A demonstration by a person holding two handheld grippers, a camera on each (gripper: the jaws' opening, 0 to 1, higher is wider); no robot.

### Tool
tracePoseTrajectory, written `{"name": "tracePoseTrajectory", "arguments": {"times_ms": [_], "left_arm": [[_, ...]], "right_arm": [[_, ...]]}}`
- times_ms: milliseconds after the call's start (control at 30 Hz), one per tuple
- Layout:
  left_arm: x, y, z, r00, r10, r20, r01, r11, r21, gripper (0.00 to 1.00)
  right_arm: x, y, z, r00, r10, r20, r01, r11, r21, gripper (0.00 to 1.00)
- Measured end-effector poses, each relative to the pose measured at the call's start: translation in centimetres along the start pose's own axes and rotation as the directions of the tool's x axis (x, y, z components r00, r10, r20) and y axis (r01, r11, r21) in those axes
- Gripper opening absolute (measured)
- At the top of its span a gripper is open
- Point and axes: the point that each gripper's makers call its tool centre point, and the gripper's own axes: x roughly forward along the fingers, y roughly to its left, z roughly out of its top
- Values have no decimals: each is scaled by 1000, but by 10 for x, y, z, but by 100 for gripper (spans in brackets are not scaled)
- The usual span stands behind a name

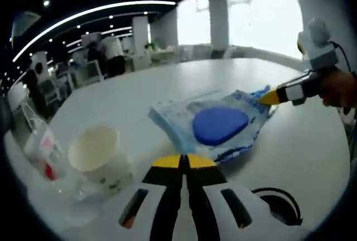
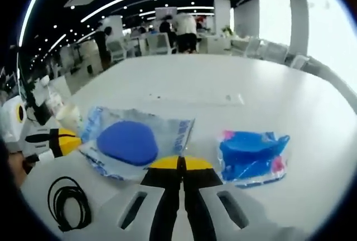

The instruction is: Arrange the tabletop items into an orderly group along one side of the table until the central work area is clear of visible clutter.

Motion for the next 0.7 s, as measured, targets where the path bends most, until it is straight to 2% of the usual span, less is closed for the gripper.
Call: {"name": "tracePoseTrajectory", "arguments": {"times_ms": [133, 267, 333, 433, 500, 700], "left_arm": [[5, 1, -4, 1000, 8, 1, -8, 1000, -21, 0], [10, 5, -13, 1000, 14, -24, -15, 999, -45, 0], [11, 6, -17, 999, 20, -35, -22, 999, -46, 0], [10, 9, -23, 999, 30, -45, -32, 998, -53, 0], [11, 10, -26, 998, 27, -50, -31, 997, -65, 0], [13, 12, -27, 998, 32, -54, -35, 998, -61, 0]], "right_arm": [[9, -2, -4, 1000, 1, -9, 0, 1000, 5, 1], [13, 0, -10, 1000, 5, -26, -5, 1000, 13, 1], [15, 1, -12, 999, 6, -31, -6, 1000, -15, 1], [18, 2, -12, 999, 16, -29, -16, 1000, 4, 1], [20, 1, -12, 999, 24, -29, -23, 998, 52, 1], [21, 1, -20, 998, 17, -52, -14, 999, 49, 1]]}}
